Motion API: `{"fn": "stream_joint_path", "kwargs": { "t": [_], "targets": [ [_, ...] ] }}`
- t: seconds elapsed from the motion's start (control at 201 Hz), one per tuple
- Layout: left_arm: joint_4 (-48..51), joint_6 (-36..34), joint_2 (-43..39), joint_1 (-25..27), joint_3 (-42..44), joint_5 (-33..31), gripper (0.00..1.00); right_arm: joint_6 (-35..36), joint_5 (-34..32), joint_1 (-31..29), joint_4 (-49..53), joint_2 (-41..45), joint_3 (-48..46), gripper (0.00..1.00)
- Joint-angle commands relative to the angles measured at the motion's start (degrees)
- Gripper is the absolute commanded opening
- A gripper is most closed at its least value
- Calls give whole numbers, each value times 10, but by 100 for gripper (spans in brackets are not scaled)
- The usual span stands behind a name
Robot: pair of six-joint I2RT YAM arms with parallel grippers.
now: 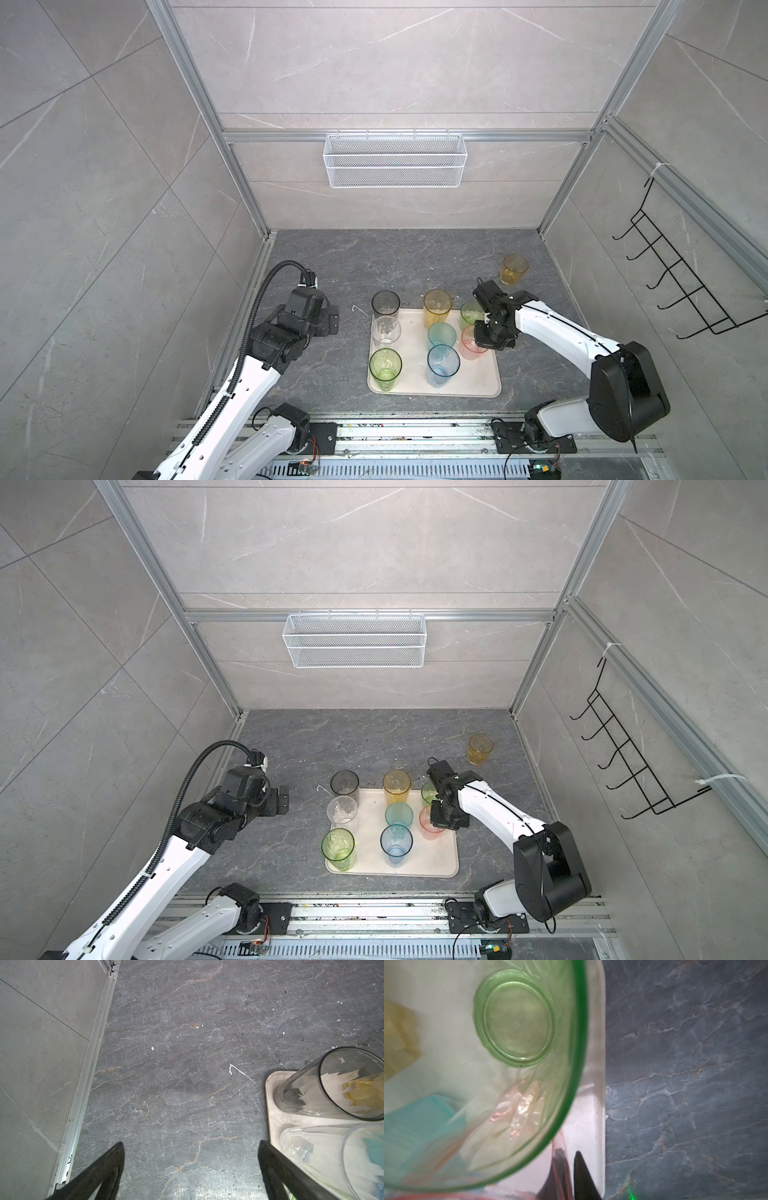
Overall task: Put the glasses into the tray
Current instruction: 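Open the right gripper and raise it off the pink cup, then move the right gripper over the yellow cup beyond the tray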
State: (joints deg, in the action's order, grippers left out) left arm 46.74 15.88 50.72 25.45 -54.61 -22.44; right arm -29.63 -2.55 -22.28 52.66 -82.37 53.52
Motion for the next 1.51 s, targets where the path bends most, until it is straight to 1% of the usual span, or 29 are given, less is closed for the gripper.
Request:
{"fn": "stream_joint_path", "kwargs": {
  "t": [0.0,0.085,0.179,0.468,0.767,0.826,0.926,1.021,1.22,1.324,1.399,1.504],
  "targets": [
    [5,6,0,-1,-13,-9,100,7,-19,-3,29,2,28,25],
    [4,6,-1,-1,-13,-8,100,8,-25,-3,41,11,41,33],
    [4,6,-1,-1,-13,-8,100,10,-26,-2,53,22,56,36],
    [5,7,0,-1,-14,-7,100,14,-34,-3,76,57,99,40],
    [6,7,-3,-1,-13,-7,100,9,-85,-2,65,87,111,43],
    [6,7,-3,-1,-13,-7,100,11,-92,-2,58,97,113,43],
    [6,7,-3,-2,-14,-6,100,15,-112,-2,40,113,116,47],
    [6,7,-3,-2,-13,-6,100,12,-139,-2,26,124,117,55],
    [5,8,-6,-1,-12,-7,100,8,-174,8,-52,146,96,62],
    [5,9,-7,-1,-12,-7,100,17,-195,20,-92,143,87,65],
    [5,9,-7,-1,-11,-6,100,27,-212,34,-111,126,92,67],
    [5,9,-7,-1,-11,-2,100,34,-210,65,-129,98,105,68]
  ]
}}
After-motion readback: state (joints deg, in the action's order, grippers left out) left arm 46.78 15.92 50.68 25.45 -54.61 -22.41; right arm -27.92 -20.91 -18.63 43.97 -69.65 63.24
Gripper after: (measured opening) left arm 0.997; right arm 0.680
